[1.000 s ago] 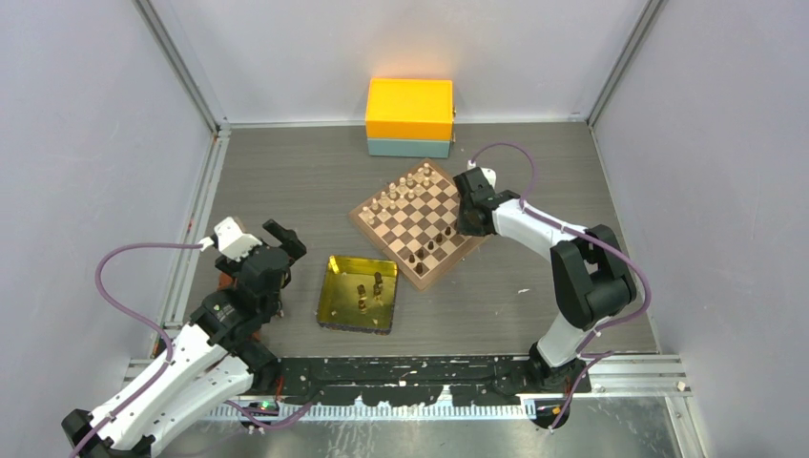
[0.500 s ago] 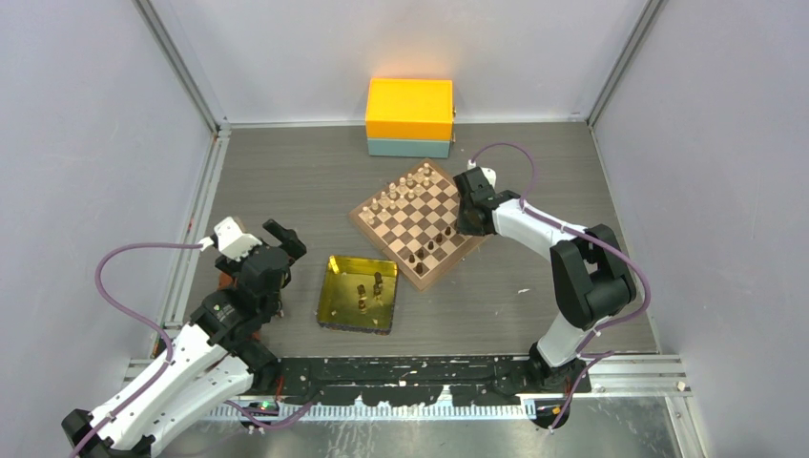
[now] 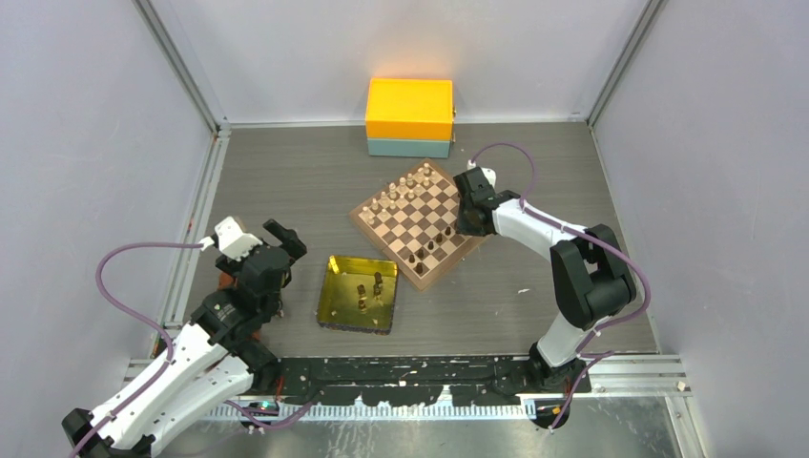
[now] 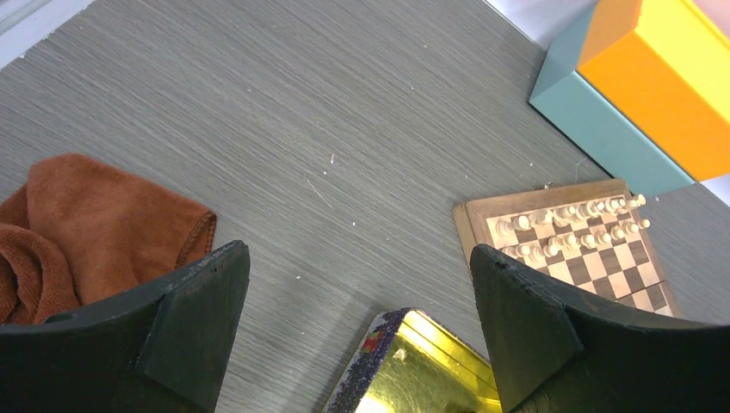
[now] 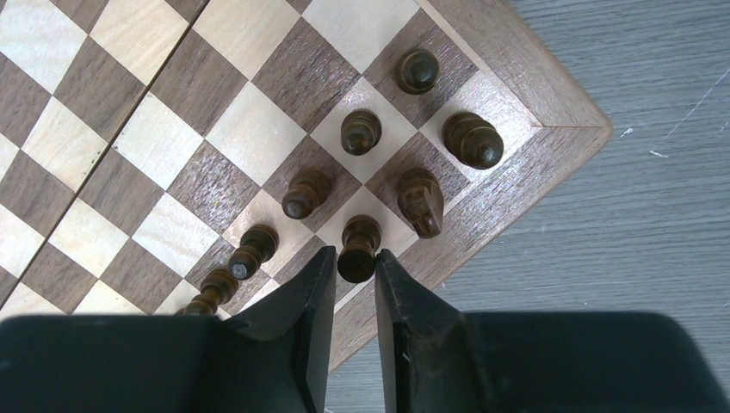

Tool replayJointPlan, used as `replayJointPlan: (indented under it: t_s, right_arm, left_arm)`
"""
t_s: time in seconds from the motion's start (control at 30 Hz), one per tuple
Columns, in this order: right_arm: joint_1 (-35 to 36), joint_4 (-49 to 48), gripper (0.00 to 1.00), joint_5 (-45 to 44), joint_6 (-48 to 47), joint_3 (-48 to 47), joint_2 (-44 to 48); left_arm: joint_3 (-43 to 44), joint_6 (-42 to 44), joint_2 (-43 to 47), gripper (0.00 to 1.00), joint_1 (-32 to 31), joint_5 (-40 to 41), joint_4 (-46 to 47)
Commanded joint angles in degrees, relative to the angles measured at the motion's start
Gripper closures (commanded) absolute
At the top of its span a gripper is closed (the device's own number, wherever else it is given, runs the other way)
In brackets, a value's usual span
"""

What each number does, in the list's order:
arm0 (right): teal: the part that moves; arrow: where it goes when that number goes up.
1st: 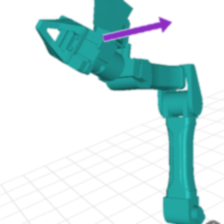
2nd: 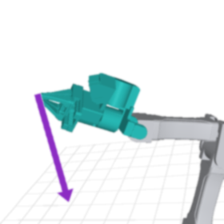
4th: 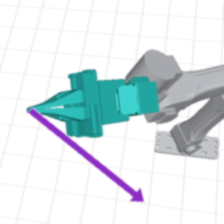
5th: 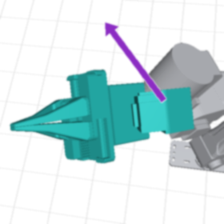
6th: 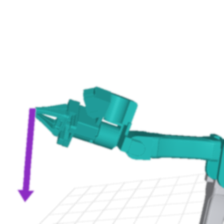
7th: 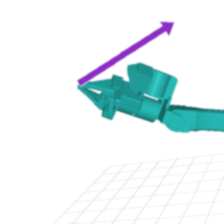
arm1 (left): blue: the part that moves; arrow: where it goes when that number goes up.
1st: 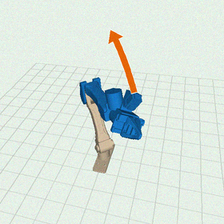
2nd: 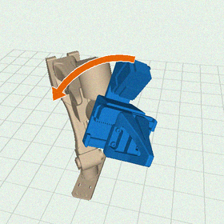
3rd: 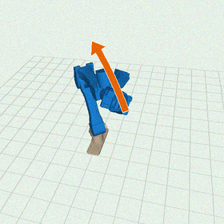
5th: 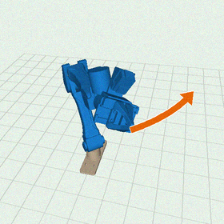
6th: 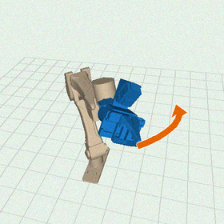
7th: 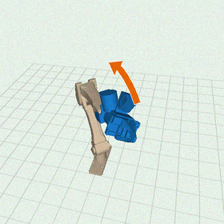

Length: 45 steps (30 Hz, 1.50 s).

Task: Set up the chess pieces on the board
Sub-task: Place the chess piece on the chessboard, then pick up the chess piece from the storage box.

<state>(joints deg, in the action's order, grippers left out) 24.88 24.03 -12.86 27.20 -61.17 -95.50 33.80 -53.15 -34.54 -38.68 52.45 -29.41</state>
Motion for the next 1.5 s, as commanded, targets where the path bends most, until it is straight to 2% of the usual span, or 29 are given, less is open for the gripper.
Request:
replayJointPlan:
  t_s: [0.0,0.4,0.7,0.83,1.1,1.27,1.47]
  right_arm:
    - [-0.2,-1.0,0.70,0.1,0.4,-0.4,1.9]
    - [-0.2,-0.2,0.68,-0.1,0.3,-0.2,4.0]
    - [1.6,1.5,0.67,-0.6,1.1,1.8,10.3]
    - [6.6,4.1,0.67,-3.2,0.9,1.7,13.8]
    - [22.0,9.3,0.67,-6.6,1.7,-2.8,16.5]
    - [29.7,10.2,0.66,-7.8,2.1,-6.9,13.6]
    - [34.0,9.6,0.66,-7.0,2.7,-10.5,8.2]
  left_arm:
    - [0.4,0.1,-0.1,0.00,-0.3,1.3,2.7]
    - [0.4,0.0,0.0,0.00,-0.3,1.3,2.5]
    - [0.5,-0.8,1.1,0.00,-0.3,0.9,1.2]
    - [0.3,-1.4,1.3,0.00,-0.3,0.9,0.4]
    - [0.3,-2.1,2.1,0.00,-0.3,1.0,-0.8]
    - [0.1,-2.4,2.9,0.00,-0.3,1.0,-1.6]
    - [-0.1,-2.6,4.1,0.00,-0.3,1.3,-2.5]
